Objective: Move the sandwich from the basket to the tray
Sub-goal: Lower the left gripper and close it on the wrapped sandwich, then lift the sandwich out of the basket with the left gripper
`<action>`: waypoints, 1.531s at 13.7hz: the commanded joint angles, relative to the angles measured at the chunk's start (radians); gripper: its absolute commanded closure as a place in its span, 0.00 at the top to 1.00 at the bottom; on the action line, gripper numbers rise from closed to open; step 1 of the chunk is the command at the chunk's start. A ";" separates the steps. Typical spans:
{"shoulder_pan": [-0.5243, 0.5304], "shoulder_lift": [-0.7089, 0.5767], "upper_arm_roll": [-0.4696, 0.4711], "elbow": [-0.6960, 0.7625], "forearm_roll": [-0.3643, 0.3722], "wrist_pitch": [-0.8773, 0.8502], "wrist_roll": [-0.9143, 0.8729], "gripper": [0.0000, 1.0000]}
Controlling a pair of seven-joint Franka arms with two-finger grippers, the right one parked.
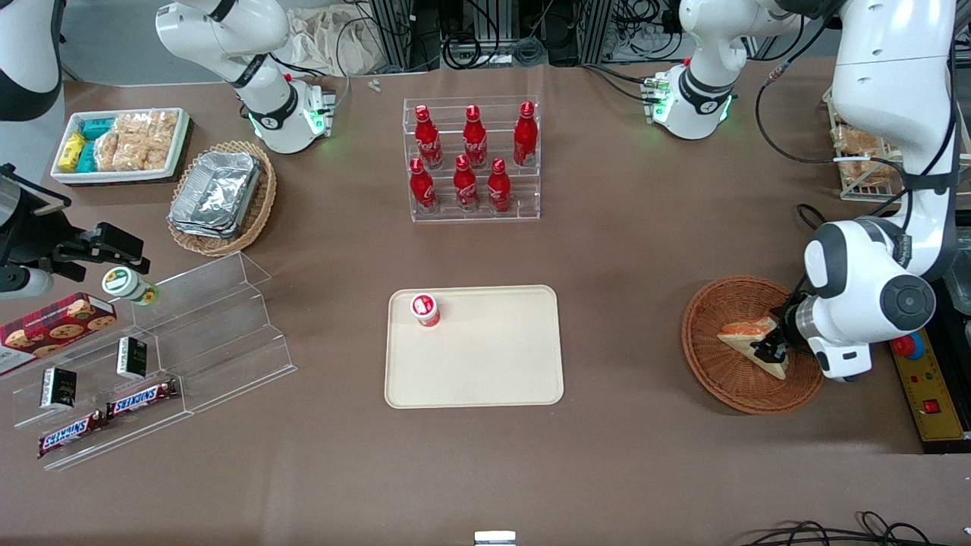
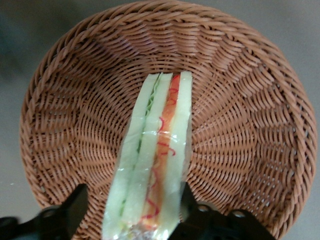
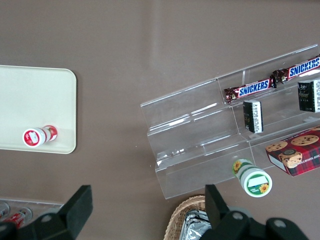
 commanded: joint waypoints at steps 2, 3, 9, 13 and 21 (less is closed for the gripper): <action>-0.002 -0.008 0.003 -0.018 -0.008 0.033 -0.032 0.00; -0.002 -0.020 0.001 -0.016 -0.007 0.026 -0.028 0.00; -0.045 -0.256 -0.036 0.040 0.003 -0.325 0.272 0.00; -0.055 -0.325 -0.169 0.045 -0.016 -0.431 0.502 0.00; -0.183 -0.131 -0.387 0.177 -0.007 -0.272 0.528 0.00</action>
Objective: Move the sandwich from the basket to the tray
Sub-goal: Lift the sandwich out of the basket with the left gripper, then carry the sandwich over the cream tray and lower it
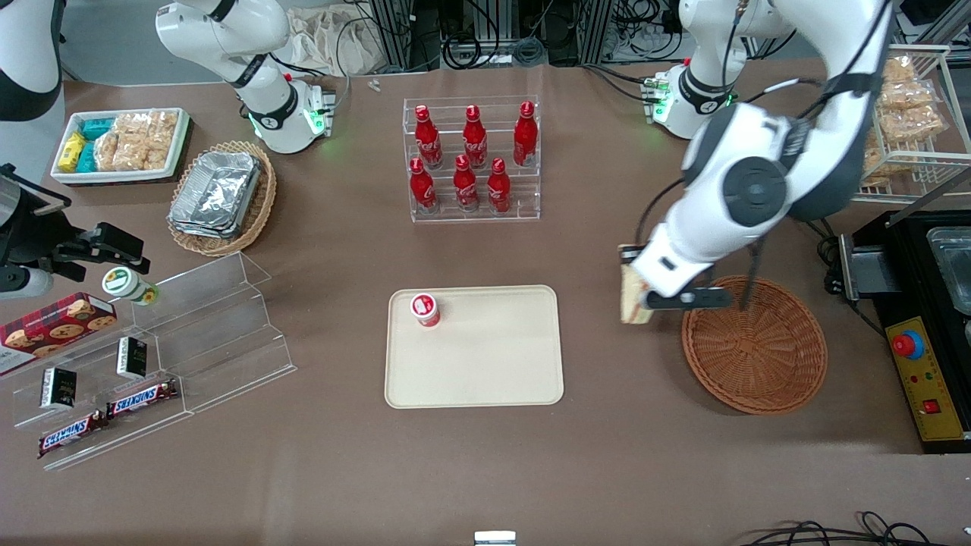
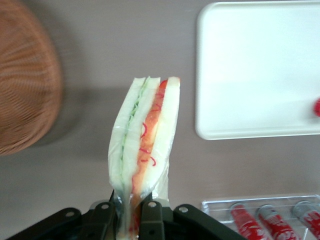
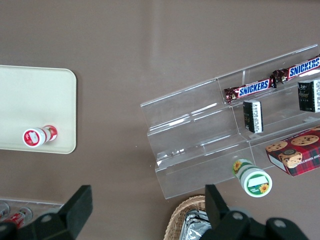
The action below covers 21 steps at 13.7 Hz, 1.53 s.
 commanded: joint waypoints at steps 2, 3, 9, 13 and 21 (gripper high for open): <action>-0.130 0.143 0.007 0.066 0.015 0.141 -0.048 0.00; -0.160 0.183 0.010 0.079 0.048 0.170 -0.083 0.00; -0.231 0.419 0.011 0.227 0.180 0.204 -0.246 0.00; -0.237 0.451 0.033 0.227 0.195 0.264 -0.254 0.00; -0.250 0.465 0.041 0.221 0.370 0.275 -0.484 1.00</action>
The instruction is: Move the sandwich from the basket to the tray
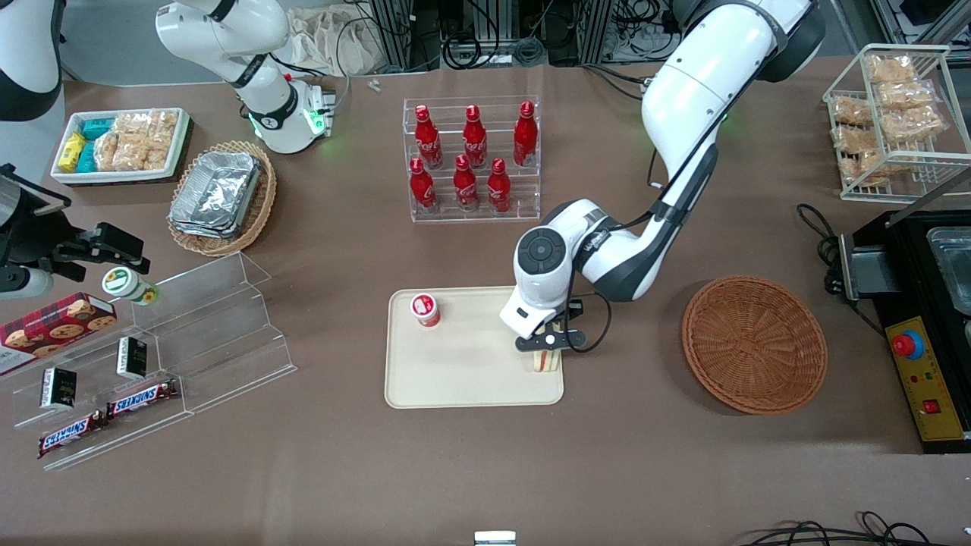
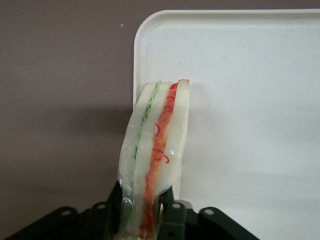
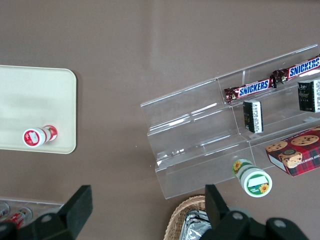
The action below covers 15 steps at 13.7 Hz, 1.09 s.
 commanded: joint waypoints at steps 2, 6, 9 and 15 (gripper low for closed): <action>-0.008 0.006 0.007 0.022 -0.011 0.011 -0.021 1.00; 0.000 -0.126 -0.007 0.036 -0.085 -0.105 0.005 1.00; 0.073 -0.288 -0.004 0.036 -0.262 -0.250 0.229 1.00; 0.247 -0.476 -0.004 0.025 -0.310 -0.494 0.434 1.00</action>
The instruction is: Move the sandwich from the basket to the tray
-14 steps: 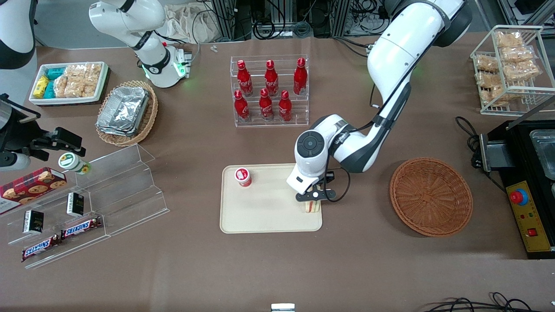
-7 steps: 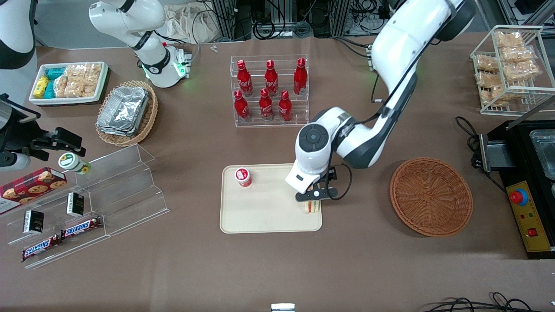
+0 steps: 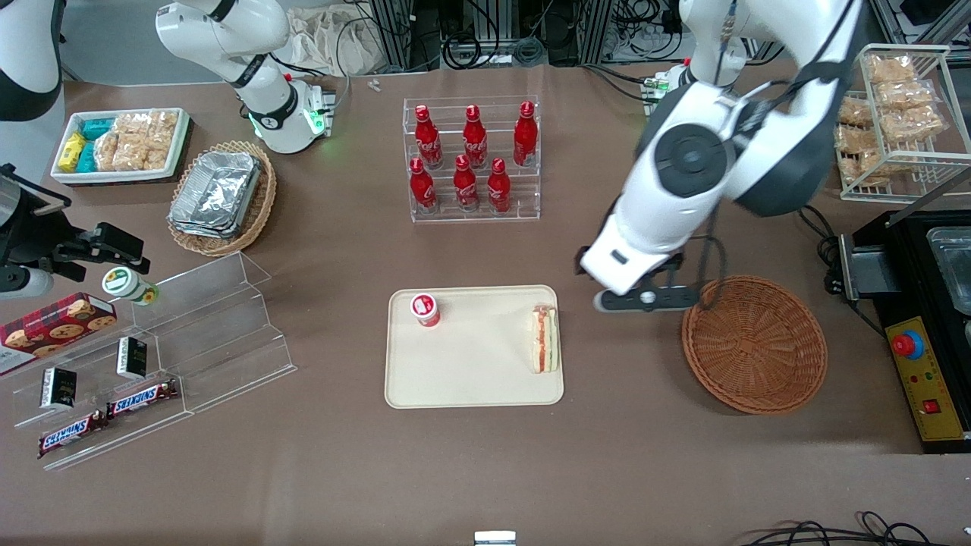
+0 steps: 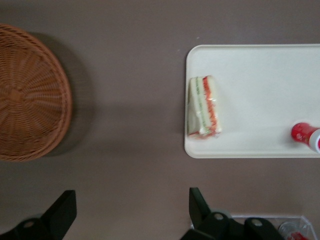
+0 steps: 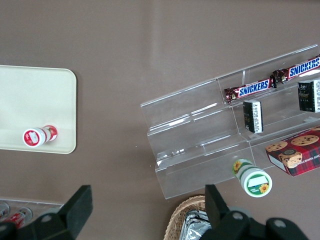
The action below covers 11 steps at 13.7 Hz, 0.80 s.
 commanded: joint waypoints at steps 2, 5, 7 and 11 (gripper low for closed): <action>0.163 -0.111 -0.006 -0.042 -0.047 -0.072 0.149 1.00; 0.269 -0.186 0.001 -0.043 -0.046 -0.162 0.244 1.00; 0.294 -0.240 0.064 -0.045 -0.051 -0.241 0.405 1.00; 0.263 -0.363 0.190 -0.126 -0.106 -0.272 0.512 1.00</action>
